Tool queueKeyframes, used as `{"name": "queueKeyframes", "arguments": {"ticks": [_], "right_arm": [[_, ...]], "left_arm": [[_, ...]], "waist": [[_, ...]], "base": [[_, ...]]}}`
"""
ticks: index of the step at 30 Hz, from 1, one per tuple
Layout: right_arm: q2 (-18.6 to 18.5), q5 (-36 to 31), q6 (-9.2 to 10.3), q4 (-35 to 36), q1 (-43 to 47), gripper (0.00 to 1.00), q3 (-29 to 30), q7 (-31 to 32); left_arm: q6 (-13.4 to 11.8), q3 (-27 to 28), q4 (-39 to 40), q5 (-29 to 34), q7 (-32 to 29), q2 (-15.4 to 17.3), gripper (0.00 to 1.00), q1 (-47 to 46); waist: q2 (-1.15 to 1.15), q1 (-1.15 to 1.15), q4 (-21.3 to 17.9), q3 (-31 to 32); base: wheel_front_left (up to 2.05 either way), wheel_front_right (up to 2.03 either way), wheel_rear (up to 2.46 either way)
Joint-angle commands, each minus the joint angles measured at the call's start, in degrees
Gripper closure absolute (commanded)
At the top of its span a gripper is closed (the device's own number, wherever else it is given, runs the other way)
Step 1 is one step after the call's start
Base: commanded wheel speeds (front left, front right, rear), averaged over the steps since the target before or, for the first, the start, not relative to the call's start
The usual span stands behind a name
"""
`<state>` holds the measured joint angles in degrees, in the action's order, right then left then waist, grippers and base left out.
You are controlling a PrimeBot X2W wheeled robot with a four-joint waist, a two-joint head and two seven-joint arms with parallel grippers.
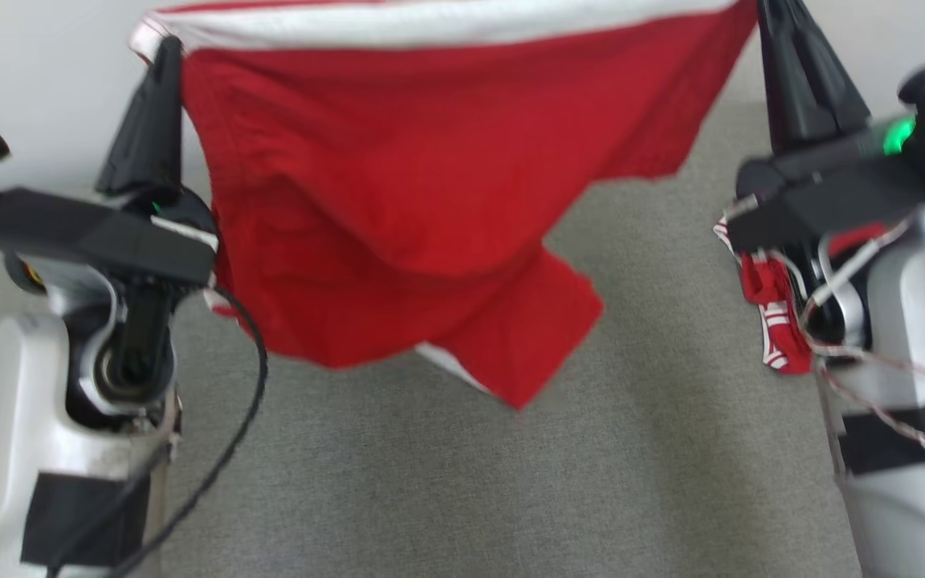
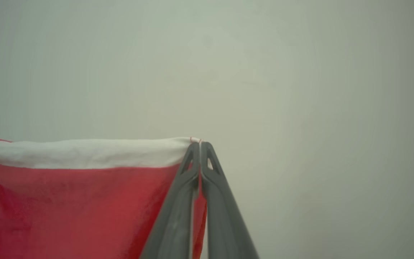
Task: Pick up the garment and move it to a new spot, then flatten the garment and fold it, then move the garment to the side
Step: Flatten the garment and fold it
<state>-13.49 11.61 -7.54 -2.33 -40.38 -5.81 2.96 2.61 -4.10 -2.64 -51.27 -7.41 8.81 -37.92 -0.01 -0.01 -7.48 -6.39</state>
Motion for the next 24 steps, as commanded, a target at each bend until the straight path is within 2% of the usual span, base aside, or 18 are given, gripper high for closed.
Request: {"name": "queueKeyframes", "arguments": {"ticks": [1,8,15,19,24], "right_arm": [[0.1,0.6,0.15,-0.7,-1.3,1.00,-0.5,-0.7],[1.2,2.5,0.15,-14.2,-13.9,1.00,-4.6,-7.8],[3.0,-1.0,0.15,-26.7,-25.3,1.00,-2.0,-16.8],[3.7,-4.5,0.15,-28.3,-29.3,1.00,-0.3,-18.1],[4.2,-7.1,0.15,-25.6,-28.2,1.00,1.0,-18.1]], "left_arm": [[0.4,0.2,-0.6,0.9,0.6,0.3,1.00,-1.2],[2.2,-0.7,-11.7,5.4,6.9,1.6,1.00,-8.3],[3.3,-1.1,-20.5,8.7,16.1,1.2,1.00,-16.5],[3.3,-0.4,-22.7,13.4,21.9,1.5,1.00,-19.9],[4.0,1.9,-21.9,19.2,22.6,-0.7,1.00,-19.5]], "waist": [[0.01,0.01,-0.8,-1.1],[0.01,0.01,-2.1,-2.4],[0.01,0.01,-2.4,-4.1],[0.01,0.01,-2.4,-5.7],[0.01,0.01,-2.8,-9.5]], "base": [[0.00,0.00,0.00],[0.00,0.00,0.00],[0.00,0.00,0.00],[0.00,0.00,0.00],[0.00,0.00,0.00]]}}
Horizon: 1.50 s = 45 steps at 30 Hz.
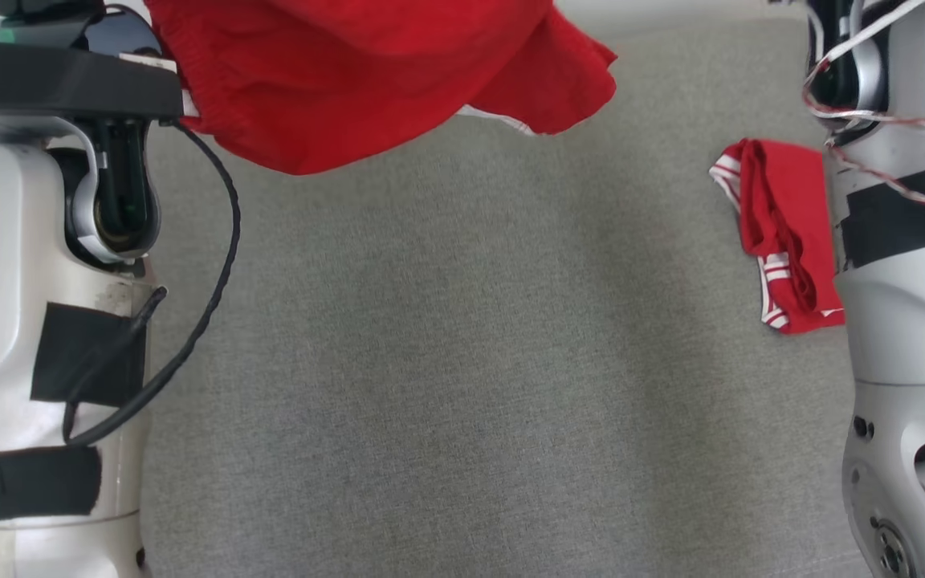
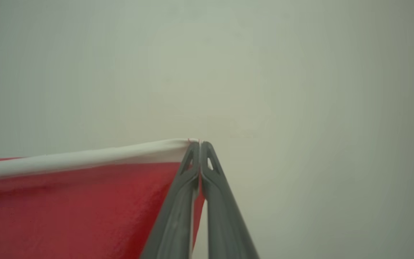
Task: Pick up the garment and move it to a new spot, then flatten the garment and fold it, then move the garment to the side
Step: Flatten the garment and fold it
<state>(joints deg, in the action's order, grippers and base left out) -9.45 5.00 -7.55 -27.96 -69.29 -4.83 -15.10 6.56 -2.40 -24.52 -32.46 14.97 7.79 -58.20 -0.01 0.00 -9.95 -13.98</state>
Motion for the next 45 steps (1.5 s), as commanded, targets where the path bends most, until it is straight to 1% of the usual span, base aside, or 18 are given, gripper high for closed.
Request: {"name": "queueKeyframes", "arguments": {"ticks": [1,4,7,10,13,17,18,19,21,26,28,29,31,33,35,41,43,45], "right_arm": [[0.1,-0.7,0.17,0.4,1.1,1.00,0.0,0.0],[-0.1,-1.1,0.17,0.8,2.2,1.00,-0.2,0.0],[-1.0,-1.2,0.17,0.5,3.5,1.00,-1.6,0.0],[-1.8,-0.3,0.17,1.0,5.9,1.00,-3.4,0.0],[-3.9,0.8,0.17,1.6,8.6,1.00,-5.5,0.0],[-7.0,2.7,0.17,3.3,13.7,1.00,-7.8,0.0],[-8.4,4.1,0.17,4.0,16.6,1.00,-8.9,0.0],[-8.4,4.1,0.17,4.0,16.6,1.00,-8.9,0.0],[-10.0,5.5,0.17,5.2,19.3,1.00,-9.8,0.9],[-14.0,9.6,0.17,11.5,28.1,1.00,-10.5,8.2],[-15.9,10.1,0.17,14.9,32.1,1.00,-10.2,12.0],[-16.5,10.8,0.17,16.9,34.2,1.00,-9.9,13.8],[-18.1,11.5,0.17,20.9,38.6,1.00,-8.8,17.5],[-19.1,12.9,0.17,25.0,43.2,1.00,-7.8,20.9],[-20.2,13.7,0.17,28.8,47.7,1.00,-6.1,24.2],[-20.4,17.1,0.17,37.7,60.6,1.00,-1.8,35.1],[-20.0,17.9,0.17,39.5,64.5,1.00,-0.1,38.8],[-18.8,19.2,0.17,41.3,67.7,1.00,1.9,42.0]], "left_arm": [[0.3,0.9,0.4,1.1,0.2,-0.2,1.00,1.2],[0.5,3.0,0.9,3.2,0.2,-1.6,1.00,2.0],[0.9,3.7,0.5,3.9,0.2,-2.6,1.00,2.9],[1.1,2.1,0.9,3.2,0.2,-3.3,1.00,4.5],[0.9,-0.3,2.6,1.3,0.2,-3.2,1.00,7.4],[0.9,-3.1,6.0,-2.4,0.2,-2.9,1.00,13.1],[0.9,-4.4,7.9,-4.3,0.2,-2.4,1.00,16.6],[0.9,-4.4,7.9,-4.3,0.2,-2.4,1.00,16.6],[0.9,-5.9,9.6,-5.6,0.2,-1.6,1.00,20.1],[0.9,-9.5,12.0,-10.9,0.2,-0.3,1.00,29.8],[0.9,-10.0,13.0,-12.2,-0.1,0.6,1.00,33.6],[0.9,-10.1,13.5,-13.3,-0.4,0.5,1.00,35.6],[0.8,-10.4,14.7,-13.8,-1.3,1.3,1.00,39.2],[0.8,-11.5,16.0,-16.2,-3.8,1.4,1.00,42.7],[0.9,-12.6,17.9,-18.0,-6.5,2.3,1.00,45.4],[0.6,-15.4,21.1,-20.1,-13.0,5.6,1.00,51.9],[0.2,-16.0,21.7,-20.6,-14.6,6.3,1.00,53.6],[-0.1,-16.4,22.3,-21.0,-16.0,7.0,1.00,55.3]], "waist": [[0.01,0.00,-0.5,-2.8],[0.01,0.00,-0.7,-5.6],[0.01,0.00,-0.4,-7.8],[0.01,0.00,0.3,-8.2],[0.01,0.00,1.2,-7.1],[0.01,0.00,2.5,-4.2],[0.01,0.00,3.1,-2.4],[0.01,0.00,3.1,-2.4],[0.01,0.00,3.5,-0.8],[0.01,0.00,4.2,2.8],[0.01,0.00,4.6,4.2],[0.01,0.00,4.7,4.6],[0.01,0.00,5.2,5.4],[0.01,0.00,5.7,6.2],[0.01,0.00,6.2,6.8],[0.01,0.00,7.6,7.8],[0.01,0.00,7.9,8.0],[0.01,0.00,8.1,8.1]], "base": [[0.00,0.00,0.00],[0.00,0.00,0.00],[0.00,0.00,0.00],[0.00,0.00,0.00],[0.00,0.00,0.00],[0.00,0.00,0.00],[0.00,0.00,0.00],[0.00,0.00,0.00],[0.00,0.00,0.00],[0.00,0.00,0.00],[0.00,0.00,0.00],[0.00,0.00,0.00],[0.00,0.00,0.00],[0.00,0.00,0.00],[0.00,0.00,0.00],[0.00,0.00,0.00],[0.00,0.00,0.00],[0.00,0.00,0.00]]}}
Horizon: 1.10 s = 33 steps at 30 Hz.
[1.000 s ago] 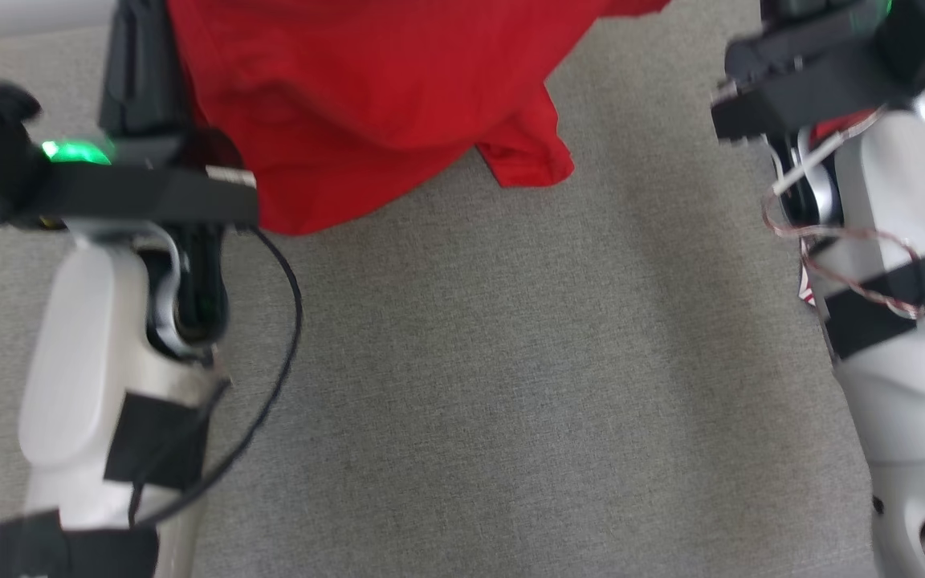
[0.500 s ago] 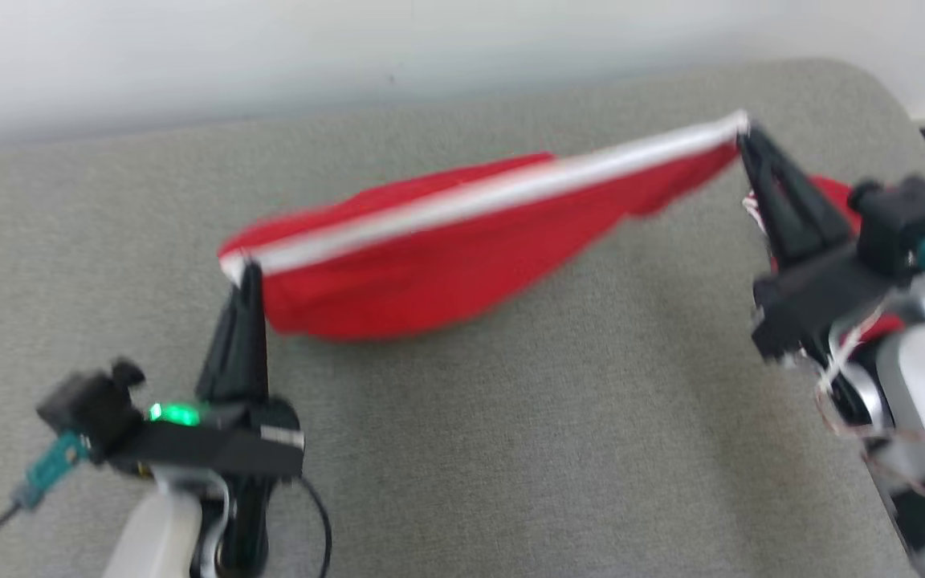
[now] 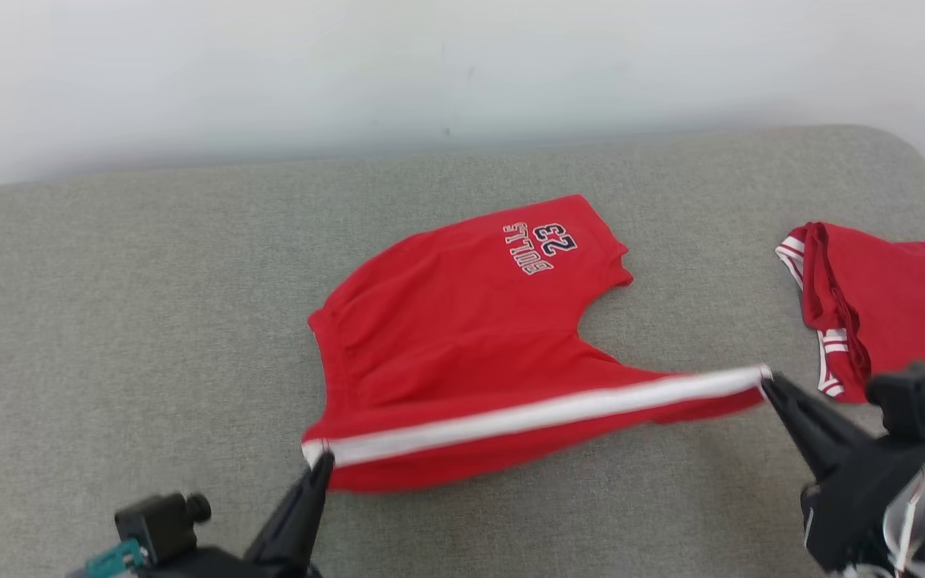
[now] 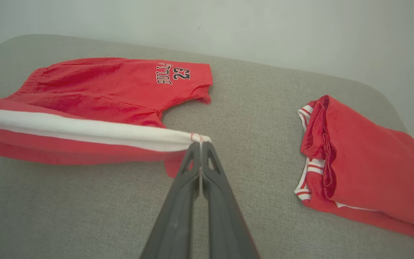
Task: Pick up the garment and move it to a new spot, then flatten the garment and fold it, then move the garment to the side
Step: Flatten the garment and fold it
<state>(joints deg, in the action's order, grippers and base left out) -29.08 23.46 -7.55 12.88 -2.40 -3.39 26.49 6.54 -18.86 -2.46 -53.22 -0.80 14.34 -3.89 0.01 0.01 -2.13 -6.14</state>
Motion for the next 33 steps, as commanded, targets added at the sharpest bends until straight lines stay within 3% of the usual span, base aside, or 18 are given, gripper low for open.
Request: {"name": "queueKeyframes", "arguments": {"ticks": [1,9,16,20,24,33], "right_arm": [[1.2,1.3,0.17,1.1,2.3,1.00,1.2,1.8],[2.9,7.0,0.17,4.7,13.4,1.00,5.2,16.0],[6.7,8.6,0.17,10.4,21.2,1.00,12.6,25.5],[6.2,6.9,0.17,13.5,20.1,1.00,14.2,23.6],[3.0,5.7,0.17,13.5,14.0,1.00,11.0,17.7],[-5.6,2.3,0.17,-1.8,-8.5,1.00,-1.7,4.3]], "left_arm": [[-0.4,-0.3,0.5,-0.4,-1.1,1.0,1.00,1.8],[-1.7,-2.1,2.1,-1.3,-5.8,3.7,1.00,6.9],[-2.3,-3.6,4.9,-2.7,-10.0,6.0,1.00,11.1],[-1.7,-2.8,6.9,-3.0,-7.5,5.2,1.00,11.3],[-0.5,-3.1,8.6,-3.0,-4.6,3.8,1.00,9.0],[0.4,-3.2,3.6,0.6,1.2,0.1,1.00,-1.4]], "waist": [[-0.01,-0.01,0.4,0.4],[-0.01,-0.01,1.0,0.5],[-0.01,-0.01,1.3,0.6],[-0.01,-0.01,1.3,0.4],[-0.01,-0.01,1.4,0.1],[-0.01,-0.01,4.4,-2.0]], "base": [[0.00,0.00,0.00],[0.00,0.00,0.00],[0.00,0.00,0.00],[0.00,0.00,0.00],[0.00,0.00,0.00],[0.00,0.00,0.00]]}}
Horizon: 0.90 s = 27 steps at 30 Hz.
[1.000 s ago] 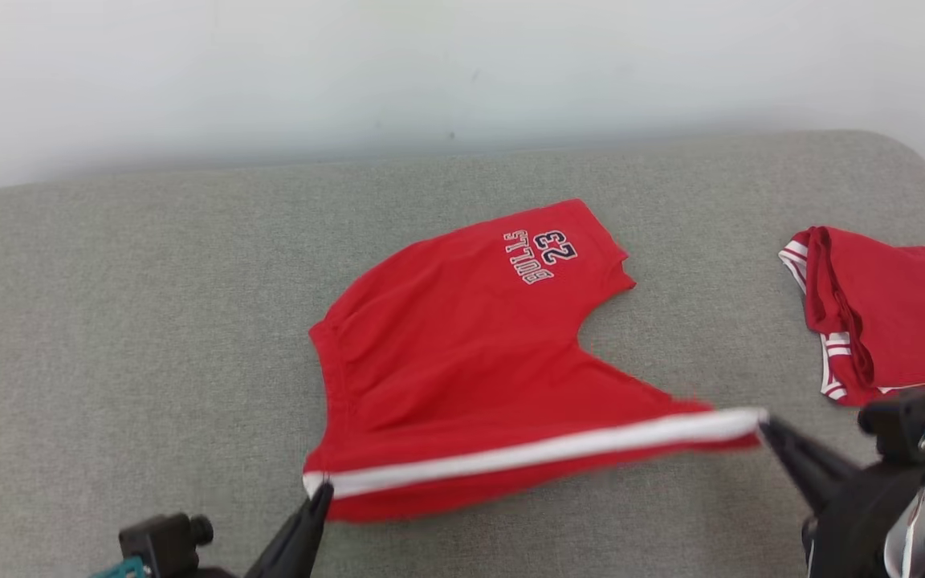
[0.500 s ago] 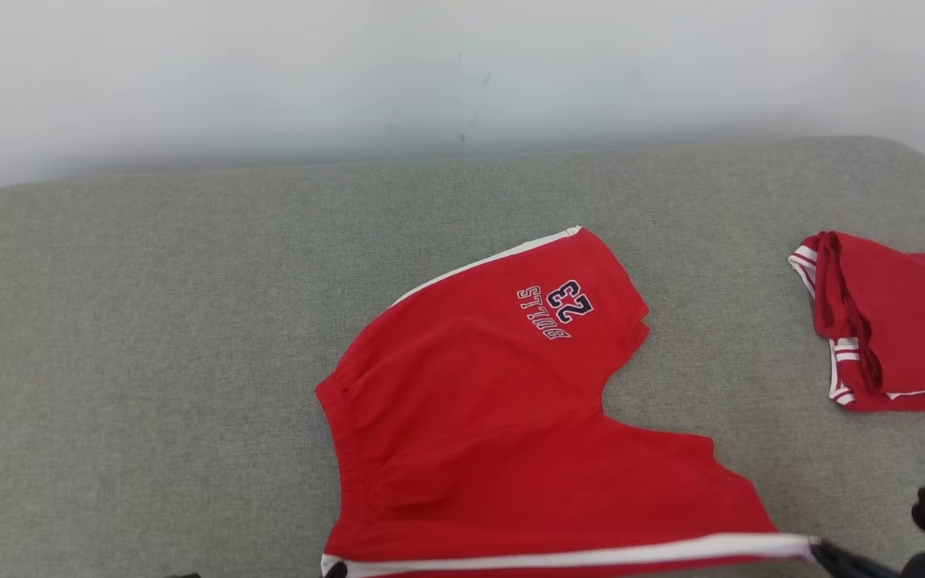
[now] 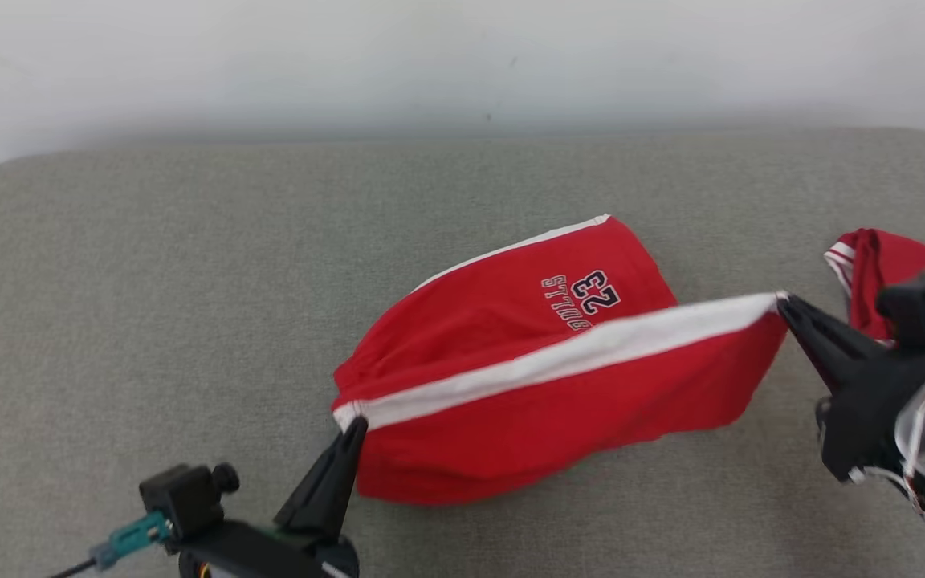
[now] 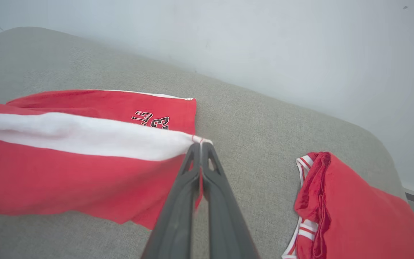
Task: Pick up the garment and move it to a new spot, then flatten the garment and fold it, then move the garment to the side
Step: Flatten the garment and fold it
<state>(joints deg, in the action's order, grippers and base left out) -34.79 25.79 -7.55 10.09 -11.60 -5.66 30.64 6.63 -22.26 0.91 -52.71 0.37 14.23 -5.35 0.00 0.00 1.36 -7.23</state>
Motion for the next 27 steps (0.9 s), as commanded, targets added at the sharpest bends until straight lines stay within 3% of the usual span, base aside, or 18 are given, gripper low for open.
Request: {"name": "queueKeyframes", "arguments": {"ticks": [1,10,20,21,22,23,24,27], "right_arm": [[-0.3,-0.1,0.17,-1.6,-1.9,1.00,-1.3,-0.8],[-1.2,-2.3,0.17,-21.1,-23.3,1.00,-11.3,-9.6],[0.7,-4.8,0.17,-35.9,-35.8,1.00,-17.9,-14.8],[0.9,-4.8,0.17,-37.0,-36.6,1.00,-18.3,-15.4],[1.0,-4.9,0.17,-38.1,-37.4,1.00,-18.8,-15.9],[1.3,-4.9,0.17,-39.3,-38.1,0.71,-18.8,-16.5],[1.7,-4.7,0.17,-40.5,-38.7,0.00,-18.5,-17.0],[3.0,-4.7,0.17,-43.5,-40.4,0.00,-18.1,-18.4]], "left_arm": [[0.4,-0.1,-0.8,0.2,0.7,-0.5,1.00,-1.5],[0.8,-1.2,-13.4,3.3,7.5,-5.8,1.00,-16.0],[1.0,-3.8,-26.4,4.6,12.4,-9.3,1.00,-26.2],[0.9,-3.8,-27.2,4.6,12.9,-9.5,0.98,-26.8],[0.8,-3.6,-27.9,4.3,13.2,-9.7,0.77,-27.5],[0.8,-3.4,-28.7,4.3,13.6,-9.9,0.33,-28.0],[0.8,-3.2,-29.5,4.8,13.9,-10.0,0.00,-28.6],[0.8,-3.2,-31.3,6.3,14.5,-10.4,0.00,-29.8]], "waist": [[0.00,0.00,1.4,-1.2],[0.00,0.00,5.9,-7.5],[0.00,0.00,8.8,-12.0],[0.00,0.00,8.9,-12.2],[0.00,0.00,9.0,-12.3],[0.00,0.00,9.1,-12.5],[0.00,0.00,9.1,-12.5],[0.00,0.00,9.1,-12.7]], "base": [[0.00,0.00,0.00],[0.00,0.00,0.00],[0.00,0.00,0.00],[0.00,0.00,0.00],[0.00,0.00,0.00],[0.00,0.00,0.00],[0.00,0.00,0.00],[0.00,0.00,0.00]]}}
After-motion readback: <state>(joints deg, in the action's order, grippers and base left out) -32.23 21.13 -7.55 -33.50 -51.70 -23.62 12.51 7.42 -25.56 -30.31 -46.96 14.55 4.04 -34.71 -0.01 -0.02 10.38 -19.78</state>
